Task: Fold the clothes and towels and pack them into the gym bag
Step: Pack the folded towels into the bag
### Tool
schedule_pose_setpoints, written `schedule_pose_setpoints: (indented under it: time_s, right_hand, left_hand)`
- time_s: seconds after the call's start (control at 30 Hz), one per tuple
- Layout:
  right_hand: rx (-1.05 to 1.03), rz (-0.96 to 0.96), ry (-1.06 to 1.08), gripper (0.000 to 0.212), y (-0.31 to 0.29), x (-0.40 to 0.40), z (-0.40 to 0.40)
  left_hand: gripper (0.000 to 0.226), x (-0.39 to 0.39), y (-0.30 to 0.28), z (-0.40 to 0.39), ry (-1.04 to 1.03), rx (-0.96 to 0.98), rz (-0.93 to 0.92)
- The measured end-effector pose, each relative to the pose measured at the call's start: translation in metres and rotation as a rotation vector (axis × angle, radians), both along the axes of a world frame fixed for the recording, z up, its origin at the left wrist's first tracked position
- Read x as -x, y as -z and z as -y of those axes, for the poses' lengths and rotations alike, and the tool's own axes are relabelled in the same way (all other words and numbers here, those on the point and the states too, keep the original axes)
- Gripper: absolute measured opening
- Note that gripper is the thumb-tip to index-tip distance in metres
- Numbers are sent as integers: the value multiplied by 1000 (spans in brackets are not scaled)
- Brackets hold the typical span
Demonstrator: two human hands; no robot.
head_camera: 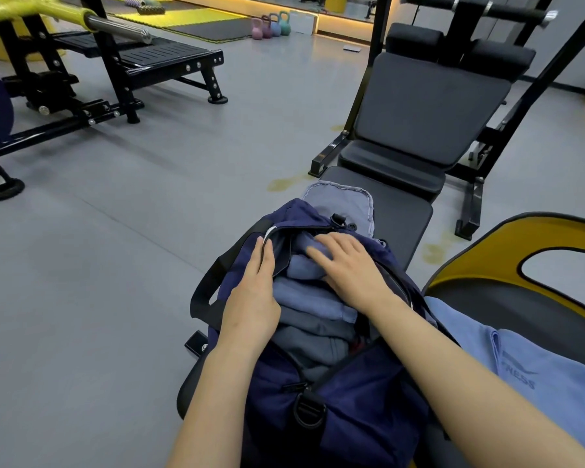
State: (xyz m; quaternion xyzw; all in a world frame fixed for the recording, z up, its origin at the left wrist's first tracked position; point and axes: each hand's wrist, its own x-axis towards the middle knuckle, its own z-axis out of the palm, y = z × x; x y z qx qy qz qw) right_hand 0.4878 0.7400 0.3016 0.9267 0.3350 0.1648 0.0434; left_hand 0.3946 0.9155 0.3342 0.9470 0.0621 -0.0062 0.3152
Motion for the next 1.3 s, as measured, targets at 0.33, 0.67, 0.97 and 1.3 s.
schedule_pose_setpoints:
  time_s: [0.33,0.67,0.97,1.3]
  right_hand:
    - [-20,-79,-125,9,12,14,-11]
    - [-262,-712,-10,35,18,25,-4]
    - [6,-642,153,53,31,4,-11]
    - [140,-659,84,90,44,7,-16]
  left_hand:
    - [86,0,2,-1,6,-19,10]
    - [86,0,1,0,20,4,2]
    - [88,1,1,0,31,20,-9]
    - [90,-1,4,-1,-10,37,16]
